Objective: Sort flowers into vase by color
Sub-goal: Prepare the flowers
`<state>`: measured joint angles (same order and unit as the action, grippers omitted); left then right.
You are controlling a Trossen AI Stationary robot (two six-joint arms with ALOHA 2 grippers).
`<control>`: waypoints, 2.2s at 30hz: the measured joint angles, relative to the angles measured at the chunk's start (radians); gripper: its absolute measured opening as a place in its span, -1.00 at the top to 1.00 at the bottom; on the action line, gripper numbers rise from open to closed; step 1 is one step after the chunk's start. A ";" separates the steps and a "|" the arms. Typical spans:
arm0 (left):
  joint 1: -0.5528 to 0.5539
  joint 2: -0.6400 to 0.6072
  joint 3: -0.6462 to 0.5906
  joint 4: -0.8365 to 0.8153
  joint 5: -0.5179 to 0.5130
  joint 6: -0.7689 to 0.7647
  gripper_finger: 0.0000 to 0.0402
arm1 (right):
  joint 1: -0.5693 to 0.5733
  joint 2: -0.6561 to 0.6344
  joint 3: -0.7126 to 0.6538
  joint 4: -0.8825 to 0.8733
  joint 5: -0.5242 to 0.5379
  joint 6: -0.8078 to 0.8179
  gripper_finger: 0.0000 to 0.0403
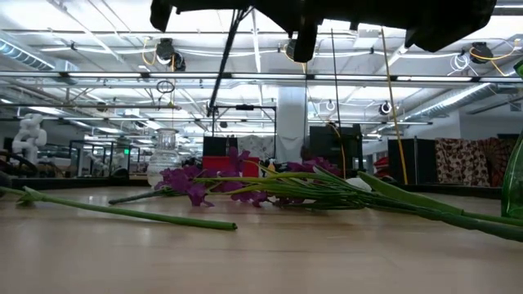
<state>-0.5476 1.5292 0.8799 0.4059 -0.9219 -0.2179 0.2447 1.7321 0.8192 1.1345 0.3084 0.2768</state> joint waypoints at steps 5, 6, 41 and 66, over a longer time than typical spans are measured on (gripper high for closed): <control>-0.025 -0.073 0.000 -0.226 -0.024 -0.167 0.94 | -0.001 0.000 0.000 -0.024 0.005 0.000 -0.19; -0.029 -0.090 0.000 -0.293 -0.030 -0.214 0.94 | -0.001 0.000 0.000 -0.027 0.005 0.000 -0.26; -0.075 -0.236 -0.115 -1.500 0.055 -1.672 0.94 | 0.006 0.000 0.000 -0.222 -0.001 0.014 -0.55; 0.372 -0.210 -0.150 -0.955 0.235 -0.742 0.94 | 0.051 0.000 0.000 -0.229 -0.004 0.026 -0.55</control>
<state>-0.1759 1.3197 0.7294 -0.5495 -0.6866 -0.9603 0.2962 1.7317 0.8188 0.9060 0.3048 0.3032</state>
